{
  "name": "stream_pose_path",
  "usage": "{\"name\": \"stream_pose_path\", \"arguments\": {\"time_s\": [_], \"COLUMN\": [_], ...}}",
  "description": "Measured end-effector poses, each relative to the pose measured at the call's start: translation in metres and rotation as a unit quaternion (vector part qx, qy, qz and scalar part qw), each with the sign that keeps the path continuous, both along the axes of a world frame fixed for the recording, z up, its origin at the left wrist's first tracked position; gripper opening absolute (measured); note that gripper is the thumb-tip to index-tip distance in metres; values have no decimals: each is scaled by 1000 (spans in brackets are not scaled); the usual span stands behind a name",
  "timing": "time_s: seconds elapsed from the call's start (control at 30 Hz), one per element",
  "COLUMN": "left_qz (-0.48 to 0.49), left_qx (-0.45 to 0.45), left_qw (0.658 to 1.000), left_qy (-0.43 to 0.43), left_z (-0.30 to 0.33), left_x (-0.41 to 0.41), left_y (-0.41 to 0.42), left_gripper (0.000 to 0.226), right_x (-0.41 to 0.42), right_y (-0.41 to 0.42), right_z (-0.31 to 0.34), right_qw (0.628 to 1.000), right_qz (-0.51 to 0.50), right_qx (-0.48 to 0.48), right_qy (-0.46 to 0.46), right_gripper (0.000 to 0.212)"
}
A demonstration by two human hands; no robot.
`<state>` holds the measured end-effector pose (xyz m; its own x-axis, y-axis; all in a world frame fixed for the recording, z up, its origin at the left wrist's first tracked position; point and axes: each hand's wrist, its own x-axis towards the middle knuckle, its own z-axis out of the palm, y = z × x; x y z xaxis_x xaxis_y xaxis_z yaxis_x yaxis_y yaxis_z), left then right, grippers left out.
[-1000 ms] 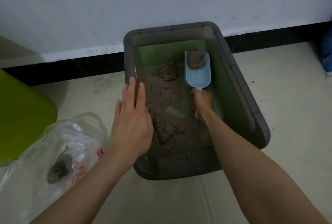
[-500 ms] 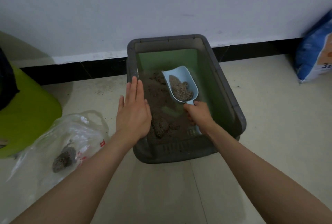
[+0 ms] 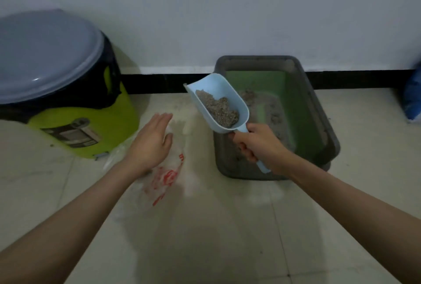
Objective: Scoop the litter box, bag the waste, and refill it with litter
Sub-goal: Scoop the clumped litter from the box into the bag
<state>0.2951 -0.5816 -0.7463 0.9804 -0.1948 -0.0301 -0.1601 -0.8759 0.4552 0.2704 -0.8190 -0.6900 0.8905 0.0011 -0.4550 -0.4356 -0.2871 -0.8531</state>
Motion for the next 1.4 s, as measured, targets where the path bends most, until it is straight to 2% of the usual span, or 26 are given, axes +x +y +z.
{"name": "stream_pose_path", "arguments": {"time_s": [0.13,0.2,0.27,0.4,0.47,0.6,0.67,0.73,0.8,0.83,0.93,1.0,1.1,1.2,1.3,1.4], "left_qz": [125,176,216,251,256,272,280,279,279,280,264,238,195,133,51,-22], "left_qx": [23,36,29,21,26,43,39,34,34,31,12,-7,9,44,71,93], "left_qw": [991,981,969,948,946,949,950,952,951,952,957,965,978,989,996,995], "left_qy": [48,77,116,193,197,156,132,125,125,125,121,110,77,36,17,-8], "left_z": [-38,-54,-65,-79,-83,-84,-83,-81,-79,-77,-69,-63,-51,-31,-11,5], "left_x": [-54,-75,-87,-95,-95,-89,-85,-83,-84,-85,-89,-89,-82,-66,-44,-21], "left_y": [74,101,118,127,128,126,126,128,129,128,122,115,98,70,31,-16], "left_gripper": [55,60,66,75,71,51,46,44,43,42,42,45,49,54,58,59], "right_x": [-25,-34,-36,-32,-28,-13,-8,-5,-6,-6,0,5,9,12,17,20], "right_y": [52,72,90,123,134,143,145,148,148,147,139,127,98,62,22,-22], "right_z": [-35,-51,-62,-67,-62,-46,-39,-30,-22,-19,-9,-1,14,26,32,34], "right_qw": [994,984,969,939,921,868,821,773,737,734,759,807,891,945,982,995], "right_qz": [86,139,199,271,303,381,437,486,499,495,472,432,342,250,132,41], "right_qx": [14,4,-47,-137,-190,-290,-354,-405,-455,-466,-449,-403,-297,-212,-136,-86], "right_qy": [70,110,138,162,154,134,98,48,14,11,11,12,20,8,-12,-34], "right_gripper": [5,14,24,23,26,24,26,18,30,35,32,19,28,25,23,17]}}
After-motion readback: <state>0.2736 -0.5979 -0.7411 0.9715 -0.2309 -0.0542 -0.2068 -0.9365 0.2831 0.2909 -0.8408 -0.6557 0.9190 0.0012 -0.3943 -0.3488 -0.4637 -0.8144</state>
